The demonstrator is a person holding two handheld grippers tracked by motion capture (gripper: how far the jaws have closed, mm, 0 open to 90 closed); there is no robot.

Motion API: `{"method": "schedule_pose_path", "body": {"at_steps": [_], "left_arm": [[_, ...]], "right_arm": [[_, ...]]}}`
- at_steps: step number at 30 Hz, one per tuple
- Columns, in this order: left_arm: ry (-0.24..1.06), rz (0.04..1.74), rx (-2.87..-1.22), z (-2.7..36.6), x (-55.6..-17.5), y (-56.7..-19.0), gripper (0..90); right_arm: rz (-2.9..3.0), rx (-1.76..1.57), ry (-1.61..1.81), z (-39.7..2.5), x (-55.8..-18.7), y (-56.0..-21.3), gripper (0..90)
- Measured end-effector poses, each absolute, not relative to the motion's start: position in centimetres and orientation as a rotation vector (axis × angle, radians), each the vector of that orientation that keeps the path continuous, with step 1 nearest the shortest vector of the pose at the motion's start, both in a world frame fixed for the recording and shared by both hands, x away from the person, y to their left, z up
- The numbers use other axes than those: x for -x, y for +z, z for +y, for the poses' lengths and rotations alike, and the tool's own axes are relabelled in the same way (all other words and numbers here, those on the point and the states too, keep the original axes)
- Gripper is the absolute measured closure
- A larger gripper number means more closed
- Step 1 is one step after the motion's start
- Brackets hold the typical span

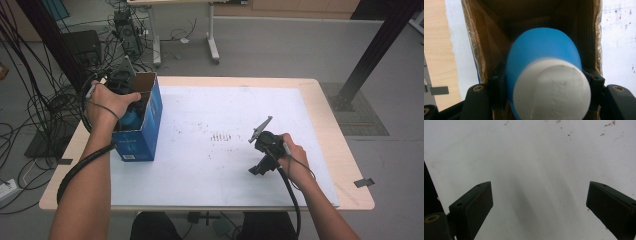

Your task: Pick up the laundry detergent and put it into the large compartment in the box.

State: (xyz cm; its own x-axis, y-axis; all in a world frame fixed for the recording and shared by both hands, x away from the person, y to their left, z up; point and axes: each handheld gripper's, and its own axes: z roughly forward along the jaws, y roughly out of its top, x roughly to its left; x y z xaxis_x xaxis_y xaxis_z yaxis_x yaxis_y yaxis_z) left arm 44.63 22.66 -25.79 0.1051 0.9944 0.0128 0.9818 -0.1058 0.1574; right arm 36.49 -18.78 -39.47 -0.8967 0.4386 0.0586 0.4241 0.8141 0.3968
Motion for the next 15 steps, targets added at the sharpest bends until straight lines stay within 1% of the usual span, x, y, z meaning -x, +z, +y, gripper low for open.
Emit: {"method": "schedule_pose_path", "body": {"at_steps": [15], "left_arm": [[0.166,2.039,-2.243,22.99,-44.5,-26.67,37.5]], "right_arm": [[2.959,-0.706,0.638,-18.82,-36.47,-39.61,6.8]]}}
